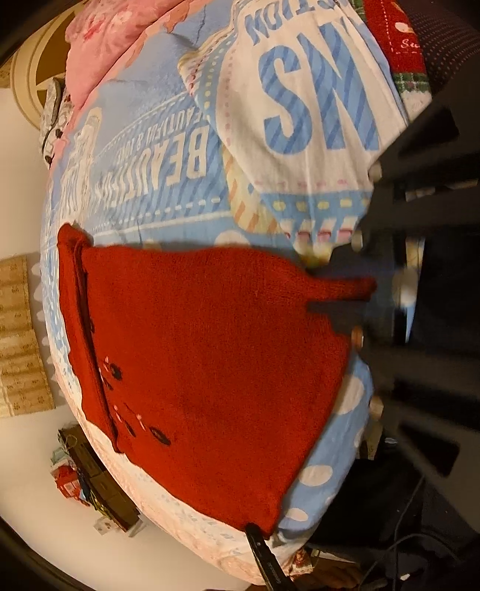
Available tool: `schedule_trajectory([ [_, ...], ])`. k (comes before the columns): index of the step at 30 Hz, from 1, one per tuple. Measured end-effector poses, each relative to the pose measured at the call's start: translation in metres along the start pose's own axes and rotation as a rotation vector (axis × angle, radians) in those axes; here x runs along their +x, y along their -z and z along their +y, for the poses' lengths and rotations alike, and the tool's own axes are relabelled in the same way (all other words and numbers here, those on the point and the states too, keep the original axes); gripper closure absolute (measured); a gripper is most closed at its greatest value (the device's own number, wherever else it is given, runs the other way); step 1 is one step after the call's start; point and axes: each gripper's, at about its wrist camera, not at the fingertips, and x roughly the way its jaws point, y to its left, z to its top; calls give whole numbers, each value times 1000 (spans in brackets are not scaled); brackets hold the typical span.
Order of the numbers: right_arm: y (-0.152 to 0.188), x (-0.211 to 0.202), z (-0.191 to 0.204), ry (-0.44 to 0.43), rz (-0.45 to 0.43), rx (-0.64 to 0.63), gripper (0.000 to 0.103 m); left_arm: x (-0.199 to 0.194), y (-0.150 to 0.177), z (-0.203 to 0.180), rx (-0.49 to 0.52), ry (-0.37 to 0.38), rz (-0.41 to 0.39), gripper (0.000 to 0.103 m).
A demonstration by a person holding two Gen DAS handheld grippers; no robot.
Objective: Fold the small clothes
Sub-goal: 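Grasp the cardigan hem with the left gripper while the right gripper grasps it too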
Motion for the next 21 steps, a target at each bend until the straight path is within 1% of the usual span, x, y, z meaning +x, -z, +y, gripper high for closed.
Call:
schedule_trajectory([
  [4,-2,-6,8,33,-29,-36,96,-5,-4,3,-9,15,-7,95],
  [9,-5,-20,16,53,-70,-67,96,-12,-8,4,-4,23,-30,96],
  [15,-8,-30,24,64,-97,-96,97,-19,-11,7,-9,36,-49,96],
  [21,-14,-41,32,55,-132,-106,97,-23,-16,7,-10,50,-62,96],
])
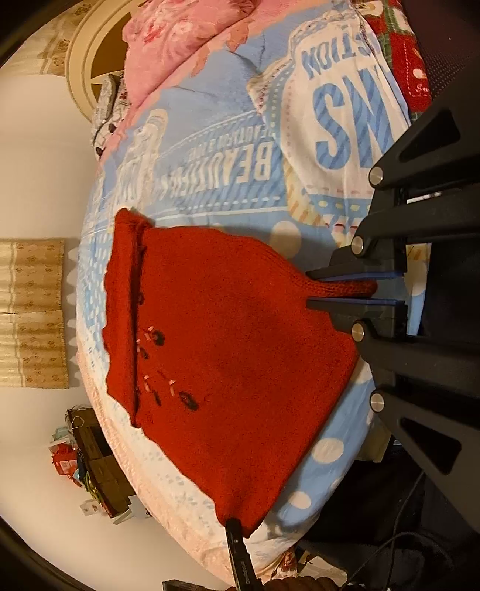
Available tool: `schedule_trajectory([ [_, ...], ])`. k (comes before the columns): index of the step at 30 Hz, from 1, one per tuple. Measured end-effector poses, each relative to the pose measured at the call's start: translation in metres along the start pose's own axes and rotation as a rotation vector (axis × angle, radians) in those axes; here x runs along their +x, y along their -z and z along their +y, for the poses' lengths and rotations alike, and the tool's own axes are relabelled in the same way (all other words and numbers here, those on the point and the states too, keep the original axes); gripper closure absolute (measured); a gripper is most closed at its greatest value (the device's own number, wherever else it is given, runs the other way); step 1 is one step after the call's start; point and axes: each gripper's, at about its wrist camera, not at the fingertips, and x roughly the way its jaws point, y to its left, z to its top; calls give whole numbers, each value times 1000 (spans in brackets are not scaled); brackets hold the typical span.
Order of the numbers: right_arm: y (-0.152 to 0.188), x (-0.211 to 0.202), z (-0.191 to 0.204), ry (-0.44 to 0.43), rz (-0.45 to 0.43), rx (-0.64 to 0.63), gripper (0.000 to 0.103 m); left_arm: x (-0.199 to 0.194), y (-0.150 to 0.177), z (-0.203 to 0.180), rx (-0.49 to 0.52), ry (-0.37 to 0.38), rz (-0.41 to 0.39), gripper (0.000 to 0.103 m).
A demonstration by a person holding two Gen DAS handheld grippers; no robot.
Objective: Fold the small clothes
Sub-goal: 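Grasp the cardigan hem with the left gripper while the right gripper grasps it too, then lift the hem with both grippers and fold it toward the collar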
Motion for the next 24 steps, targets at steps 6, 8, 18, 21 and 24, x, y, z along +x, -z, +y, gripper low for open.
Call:
schedule_trajectory([
  [6,-8,-4,-2,-22,-15,21,97,-4,-7,-2,8,20,-17,96],
  [8,-12,-4,-4,-33,-19,34,97,-4,-10,-2,8,24,-19,96],
  [18,-38,-11,-7,-68,-59,67,97,-6,-36,4,-20,55,-44,97],
  [21,-52,-16,-12,-83,-91,91,97,-13,-49,3,-16,59,-77,97],
  [24,-68,-21,-18,-85,-123,103,97,-18,-63,2,-11,62,-108,99],
])
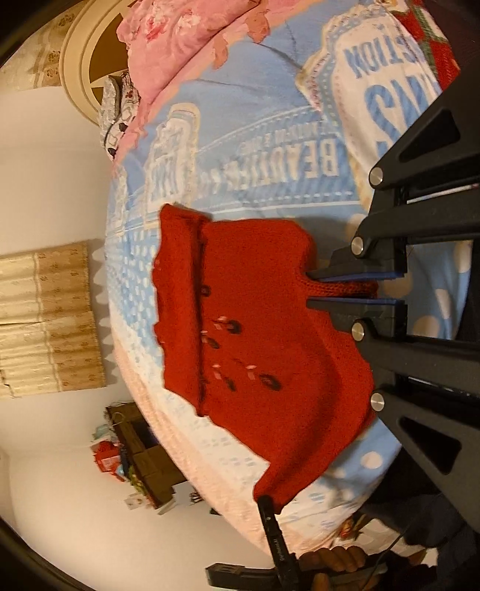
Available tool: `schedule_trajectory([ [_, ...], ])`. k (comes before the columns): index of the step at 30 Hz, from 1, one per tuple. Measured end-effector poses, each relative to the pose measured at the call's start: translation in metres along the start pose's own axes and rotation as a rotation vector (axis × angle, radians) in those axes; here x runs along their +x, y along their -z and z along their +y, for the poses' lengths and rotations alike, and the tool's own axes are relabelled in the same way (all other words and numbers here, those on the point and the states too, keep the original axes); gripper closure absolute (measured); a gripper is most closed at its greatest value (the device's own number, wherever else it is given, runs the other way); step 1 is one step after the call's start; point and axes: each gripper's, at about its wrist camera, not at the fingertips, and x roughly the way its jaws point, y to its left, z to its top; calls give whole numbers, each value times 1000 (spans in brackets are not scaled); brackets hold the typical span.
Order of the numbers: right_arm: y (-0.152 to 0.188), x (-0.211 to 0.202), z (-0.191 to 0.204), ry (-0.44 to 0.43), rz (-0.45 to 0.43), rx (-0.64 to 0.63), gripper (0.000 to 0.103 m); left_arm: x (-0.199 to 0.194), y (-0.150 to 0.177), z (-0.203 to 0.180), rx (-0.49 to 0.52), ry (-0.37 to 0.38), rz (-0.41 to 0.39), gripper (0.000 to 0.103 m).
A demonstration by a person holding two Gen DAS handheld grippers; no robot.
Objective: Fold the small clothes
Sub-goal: 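Lift the hem with both grippers and fold it toward the collar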
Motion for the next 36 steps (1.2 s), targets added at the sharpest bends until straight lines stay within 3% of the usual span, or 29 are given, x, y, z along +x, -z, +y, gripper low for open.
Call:
schedule_trajectory([
  [13,-85,2,-16,-11,-102,22,97,15,-65,-4,-8,11,-79,99],
  [23,-162,18,-32,-8,-156,42,98,33,-138,8,-54,-1,-162,100],
  [36,-227,102,-53,22,-107,81,98,115,-211,13,-49,-49,-122,103],
])
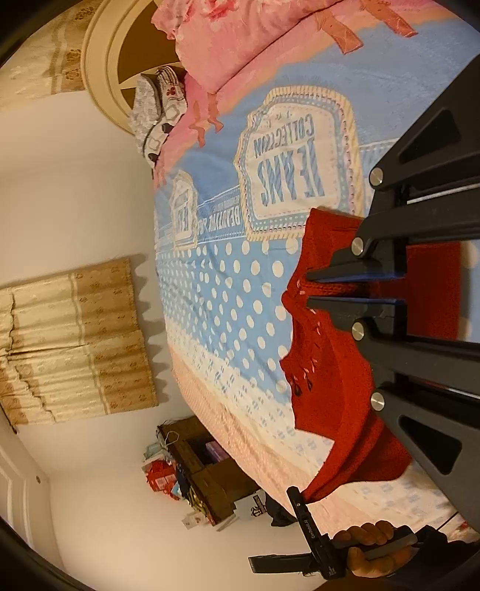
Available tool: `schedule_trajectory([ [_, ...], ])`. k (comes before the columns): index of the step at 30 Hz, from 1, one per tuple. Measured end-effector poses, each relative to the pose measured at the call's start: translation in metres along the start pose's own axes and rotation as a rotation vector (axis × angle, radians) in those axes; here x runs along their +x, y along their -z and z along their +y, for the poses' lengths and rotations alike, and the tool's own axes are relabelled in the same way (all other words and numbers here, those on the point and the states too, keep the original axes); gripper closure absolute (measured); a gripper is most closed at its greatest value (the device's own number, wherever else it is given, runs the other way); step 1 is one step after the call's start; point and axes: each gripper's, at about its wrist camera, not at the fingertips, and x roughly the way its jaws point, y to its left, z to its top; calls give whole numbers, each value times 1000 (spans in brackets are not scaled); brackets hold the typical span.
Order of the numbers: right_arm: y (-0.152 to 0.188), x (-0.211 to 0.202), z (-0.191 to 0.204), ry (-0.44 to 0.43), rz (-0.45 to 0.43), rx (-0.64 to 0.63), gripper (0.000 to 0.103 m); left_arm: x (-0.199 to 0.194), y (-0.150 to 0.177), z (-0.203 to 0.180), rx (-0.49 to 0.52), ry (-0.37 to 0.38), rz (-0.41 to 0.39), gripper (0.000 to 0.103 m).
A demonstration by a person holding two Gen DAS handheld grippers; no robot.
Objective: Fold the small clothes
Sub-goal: 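Lift the hem with both grippers and fold it toward the collar, then lay the hem onto the collar and open both grippers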
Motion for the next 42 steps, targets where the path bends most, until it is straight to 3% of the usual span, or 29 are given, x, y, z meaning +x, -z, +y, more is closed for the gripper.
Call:
schedule_trajectory([
  [7,-9,81,-29,12,105,69,98,70,-15,9,6,-40,78,103],
  [11,-2,127,-46,26,184,107,98,79,-1,11,63,-2,124,103],
  [12,1,133,-48,34,193,104,98,75,9,10,99,29,145,98],
  [14,6,141,-51,40,208,96,98,66,22,5,158,43,169,78],
  [16,11,147,-54,41,218,94,98,57,32,2,190,46,171,26],
  [18,15,150,-55,39,224,99,98,50,43,-1,216,18,161,21],
  [20,17,151,-55,38,225,103,98,51,48,-2,221,28,176,23],
  [23,18,149,-50,34,223,90,97,65,54,-3,211,30,220,43],
  [24,17,148,-48,34,221,85,97,70,56,-5,211,33,240,56],
  [25,17,147,-47,34,219,82,97,74,57,-6,213,36,253,78],
  [28,15,142,-46,34,209,77,97,77,59,-12,222,24,254,93],
  [35,-5,128,-45,21,153,74,97,52,31,-3,138,58,164,94],
  [37,-12,131,-43,18,141,78,97,51,17,2,106,37,121,95],
  [39,-19,139,-41,16,141,82,98,56,2,7,70,37,91,95],
  [42,-24,158,-38,37,156,72,98,81,-8,4,80,11,115,95],
])
